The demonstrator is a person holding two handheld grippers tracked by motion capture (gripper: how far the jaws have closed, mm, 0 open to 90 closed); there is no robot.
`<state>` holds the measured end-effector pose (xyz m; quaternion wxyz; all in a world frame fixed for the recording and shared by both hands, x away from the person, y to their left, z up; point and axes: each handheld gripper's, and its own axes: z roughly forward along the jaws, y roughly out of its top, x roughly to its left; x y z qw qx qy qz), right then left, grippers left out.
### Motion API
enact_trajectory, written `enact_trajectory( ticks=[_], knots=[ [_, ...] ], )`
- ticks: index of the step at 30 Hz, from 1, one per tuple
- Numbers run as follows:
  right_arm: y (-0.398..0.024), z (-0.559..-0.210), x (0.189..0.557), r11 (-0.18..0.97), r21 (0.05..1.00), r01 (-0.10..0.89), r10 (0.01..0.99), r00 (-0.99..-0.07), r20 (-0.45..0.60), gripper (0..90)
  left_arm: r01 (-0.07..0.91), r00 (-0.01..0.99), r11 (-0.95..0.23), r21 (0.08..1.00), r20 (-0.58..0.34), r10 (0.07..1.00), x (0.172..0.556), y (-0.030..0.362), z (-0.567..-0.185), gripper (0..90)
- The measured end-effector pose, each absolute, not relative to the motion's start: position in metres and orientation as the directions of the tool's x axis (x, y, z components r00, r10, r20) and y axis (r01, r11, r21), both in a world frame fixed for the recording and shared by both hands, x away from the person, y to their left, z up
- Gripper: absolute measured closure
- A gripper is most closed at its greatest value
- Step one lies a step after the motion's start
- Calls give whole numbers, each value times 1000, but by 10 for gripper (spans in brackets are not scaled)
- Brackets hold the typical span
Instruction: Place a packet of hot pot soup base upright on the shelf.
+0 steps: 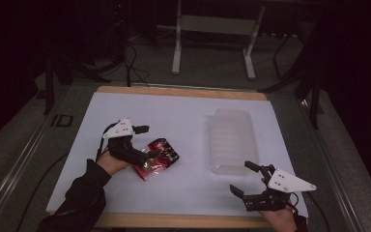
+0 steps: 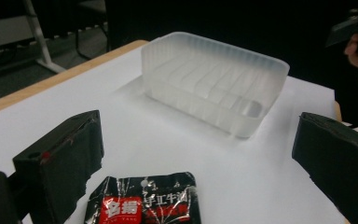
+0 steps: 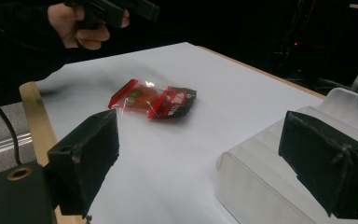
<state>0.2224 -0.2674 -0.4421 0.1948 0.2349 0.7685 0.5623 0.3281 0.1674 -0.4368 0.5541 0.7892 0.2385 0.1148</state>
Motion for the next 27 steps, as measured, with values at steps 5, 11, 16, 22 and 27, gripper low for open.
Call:
enact_trajectory(
  ticks=[5, 11, 16, 22, 27],
  knots=[
    [-267, -443, 223, 253, 956, 148, 577, -817, -26, 122, 254, 850, -297, 921, -66, 522, 342, 162, -445, 25],
    [-266, -444, 223, 261, 955, 143, 569, -822, -33, 128, 277, 830, -321, 906, -56, 556, 361, 160, -456, 73],
    [-266, -444, 223, 261, 955, 144, 566, -824, -30, 130, 303, 820, -371, 878, -42, 570, 375, 157, -465, 147],
    [-267, -444, 223, 258, 955, 146, 563, -826, -26, 133, 344, 807, -407, 846, -45, 589, 393, 154, -480, 247],
    [-266, -445, 223, 267, 952, 148, 559, -829, -29, 134, 355, 811, -433, 828, -43, 583, 403, 152, -496, 359]
  ],
)
